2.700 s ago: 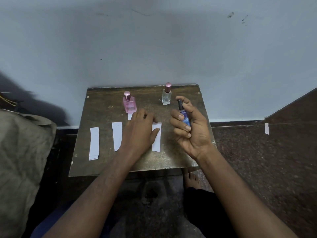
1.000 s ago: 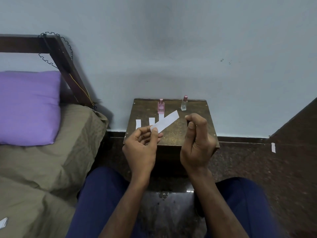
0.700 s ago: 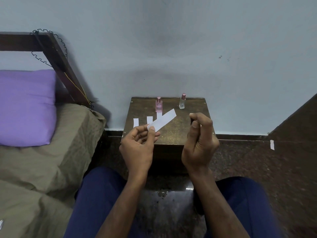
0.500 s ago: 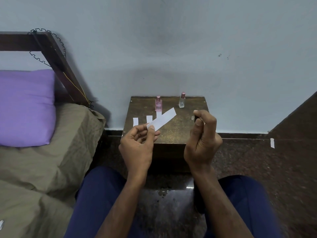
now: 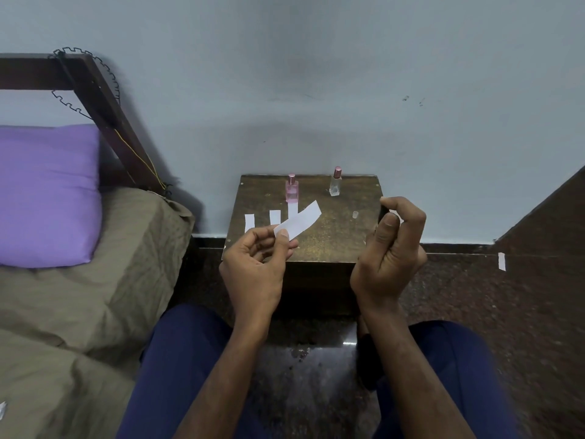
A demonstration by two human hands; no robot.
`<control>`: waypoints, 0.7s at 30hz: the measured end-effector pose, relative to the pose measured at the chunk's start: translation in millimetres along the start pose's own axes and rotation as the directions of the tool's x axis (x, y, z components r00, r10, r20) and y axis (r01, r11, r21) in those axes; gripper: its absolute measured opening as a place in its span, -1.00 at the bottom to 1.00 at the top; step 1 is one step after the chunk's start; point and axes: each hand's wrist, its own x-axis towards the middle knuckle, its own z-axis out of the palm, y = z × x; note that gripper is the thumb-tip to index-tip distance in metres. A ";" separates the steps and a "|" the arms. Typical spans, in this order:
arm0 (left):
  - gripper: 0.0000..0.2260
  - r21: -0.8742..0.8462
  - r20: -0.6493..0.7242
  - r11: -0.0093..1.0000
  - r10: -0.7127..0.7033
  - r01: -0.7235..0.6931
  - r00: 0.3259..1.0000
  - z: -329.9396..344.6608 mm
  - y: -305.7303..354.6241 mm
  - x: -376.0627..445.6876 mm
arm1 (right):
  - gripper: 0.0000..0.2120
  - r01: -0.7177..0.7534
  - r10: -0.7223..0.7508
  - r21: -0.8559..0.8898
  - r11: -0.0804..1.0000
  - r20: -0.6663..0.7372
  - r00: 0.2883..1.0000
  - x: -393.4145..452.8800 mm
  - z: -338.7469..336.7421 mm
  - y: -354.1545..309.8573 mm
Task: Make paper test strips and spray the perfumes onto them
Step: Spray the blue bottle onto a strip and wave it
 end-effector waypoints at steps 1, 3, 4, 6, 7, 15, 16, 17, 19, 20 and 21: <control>-0.87 0.001 0.001 1.000 0.001 -0.001 1.000 0.3 0.0 -0.3 | -0.80 0.007 -0.007 -0.003 1.000 0.005 1.000 -0.3 0.0 1.0; -0.88 -0.003 0.002 1.000 0.000 0.000 1.000 1.0 0.5 -0.7 | -0.80 0.022 -0.022 -0.010 1.000 0.014 1.000 -0.5 0.1 1.4; -0.88 -0.008 0.003 1.000 -0.002 0.002 1.000 1.4 0.9 -0.8 | -0.80 0.028 -0.028 -0.013 1.000 0.014 1.000 -0.5 0.0 1.3; -0.88 -0.016 0.006 1.000 -0.008 0.008 1.000 1.9 1.2 -0.9 | -0.80 0.034 -0.034 -0.016 0.999 0.011 0.999 -0.7 -0.7 2.2; -0.89 -0.019 0.006 1.000 -0.010 0.010 1.000 2.0 1.5 -1.0 | -0.80 0.030 -0.029 -0.017 0.999 0.011 1.000 -0.8 -1.4 2.7; -0.90 -0.026 0.004 1.000 -0.007 0.007 1.000 3.8 1.3 -0.8 | -0.79 0.020 -0.021 0.008 1.000 0.073 0.997 2.2 -0.5 1.4; -0.90 -0.031 0.006 0.999 -0.007 0.007 1.000 4.1 1.2 -0.7 | -0.79 0.024 -0.024 0.012 1.000 0.067 0.997 2.1 -0.1 1.2; -0.90 -0.035 0.007 0.999 -0.004 0.004 1.000 4.2 1.3 -0.5 | -0.79 0.029 -0.030 0.012 1.000 0.056 0.998 1.8 0.2 1.9; -0.90 -0.033 0.005 0.999 0.002 -0.002 1.000 4.3 1.1 -0.5 | -0.78 0.029 -0.029 0.010 1.000 0.035 0.999 0.6 -0.5 4.7; -0.91 -0.026 0.003 1.000 0.006 -0.006 1.000 4.2 0.7 -0.2 | -0.77 0.019 -0.019 0.006 1.000 0.034 0.999 0.1 -1.2 6.3; -0.90 -0.021 0.001 1.000 0.009 -0.009 1.000 4.4 0.0 0.6 | -0.77 0.005 -0.005 0.002 1.000 0.041 0.999 -0.3 -1.9 7.8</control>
